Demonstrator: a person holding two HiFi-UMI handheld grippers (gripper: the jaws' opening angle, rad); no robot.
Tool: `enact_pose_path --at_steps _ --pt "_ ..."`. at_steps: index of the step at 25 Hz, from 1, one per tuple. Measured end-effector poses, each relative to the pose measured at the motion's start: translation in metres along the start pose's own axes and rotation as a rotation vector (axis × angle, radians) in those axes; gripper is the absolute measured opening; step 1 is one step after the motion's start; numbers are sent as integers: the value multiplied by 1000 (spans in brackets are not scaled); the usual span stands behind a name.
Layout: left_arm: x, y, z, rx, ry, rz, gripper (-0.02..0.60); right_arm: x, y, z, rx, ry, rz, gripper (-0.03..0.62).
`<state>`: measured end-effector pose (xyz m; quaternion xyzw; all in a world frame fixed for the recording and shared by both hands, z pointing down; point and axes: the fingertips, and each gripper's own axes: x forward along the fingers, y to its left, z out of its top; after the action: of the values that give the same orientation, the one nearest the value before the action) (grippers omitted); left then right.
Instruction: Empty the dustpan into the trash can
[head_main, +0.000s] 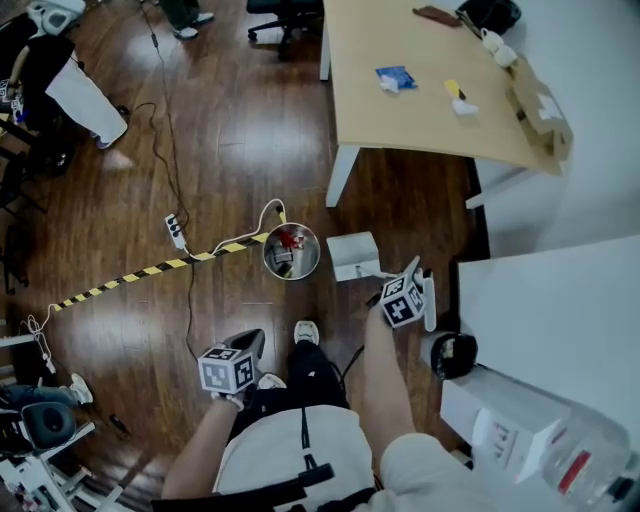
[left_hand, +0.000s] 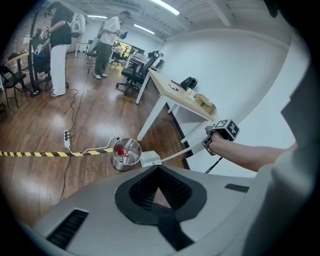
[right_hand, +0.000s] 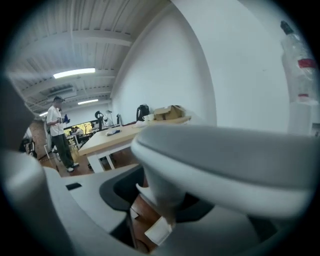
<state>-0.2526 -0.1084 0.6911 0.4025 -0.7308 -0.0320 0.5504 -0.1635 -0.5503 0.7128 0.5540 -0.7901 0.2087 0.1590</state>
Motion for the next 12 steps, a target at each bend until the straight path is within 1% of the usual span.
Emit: enact_pose_path --at_steps 2,4,5,8,12 --pt "-1 1 -6 -8 2 -4 -2 -4 1 -4 12 28 -14 230" --pt "-4 0 -11 -10 1 -10 -2 -7 3 -10 18 45 -2 261" --pt "-5 -2 -14 -9 1 -14 -2 -9 1 -12 28 48 0 289" --pt "-8 -5 -20 -9 -1 -26 -2 -16 -15 -17 44 53 -5 300" --pt "-11 -7 -27 1 3 -34 -2 -23 -37 -23 29 64 -4 308"
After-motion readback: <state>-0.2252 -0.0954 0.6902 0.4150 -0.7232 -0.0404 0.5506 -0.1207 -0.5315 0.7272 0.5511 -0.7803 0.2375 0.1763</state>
